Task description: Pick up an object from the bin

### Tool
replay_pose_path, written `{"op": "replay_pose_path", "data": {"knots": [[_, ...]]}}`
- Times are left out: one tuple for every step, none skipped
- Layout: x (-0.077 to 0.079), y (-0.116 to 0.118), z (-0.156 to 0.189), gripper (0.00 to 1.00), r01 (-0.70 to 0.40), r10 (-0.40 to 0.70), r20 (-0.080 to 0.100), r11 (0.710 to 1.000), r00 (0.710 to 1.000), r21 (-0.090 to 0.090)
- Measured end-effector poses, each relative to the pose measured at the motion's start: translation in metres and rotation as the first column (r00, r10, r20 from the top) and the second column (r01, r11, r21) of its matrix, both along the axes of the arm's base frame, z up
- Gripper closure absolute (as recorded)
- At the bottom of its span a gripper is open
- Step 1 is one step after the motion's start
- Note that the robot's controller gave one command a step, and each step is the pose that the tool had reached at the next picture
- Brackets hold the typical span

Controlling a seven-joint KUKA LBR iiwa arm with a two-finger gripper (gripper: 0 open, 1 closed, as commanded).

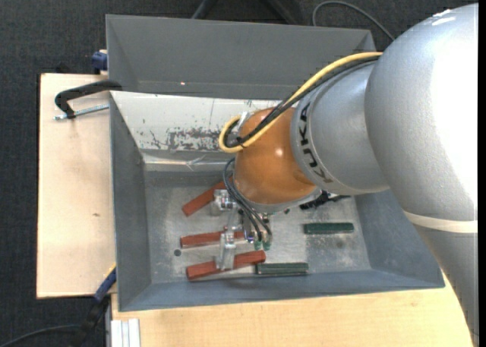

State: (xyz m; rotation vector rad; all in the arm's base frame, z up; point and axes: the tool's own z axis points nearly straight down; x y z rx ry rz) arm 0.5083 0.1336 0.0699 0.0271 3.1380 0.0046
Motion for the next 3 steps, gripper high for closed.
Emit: {"op": "replay_pose_path", "data": {"knots": [[0.001,0.001,0.001,0.0,0.0,0.0,0.0,1.0,1.0,0.0],[0.001,0.001,0.001,1.0,0.0,0.0,-0.001,1.0,1.0,0.0],[0.004,0.002,0.112,1.0,0.0,0.0,0.009,1.0,1.0,0.002]]}}
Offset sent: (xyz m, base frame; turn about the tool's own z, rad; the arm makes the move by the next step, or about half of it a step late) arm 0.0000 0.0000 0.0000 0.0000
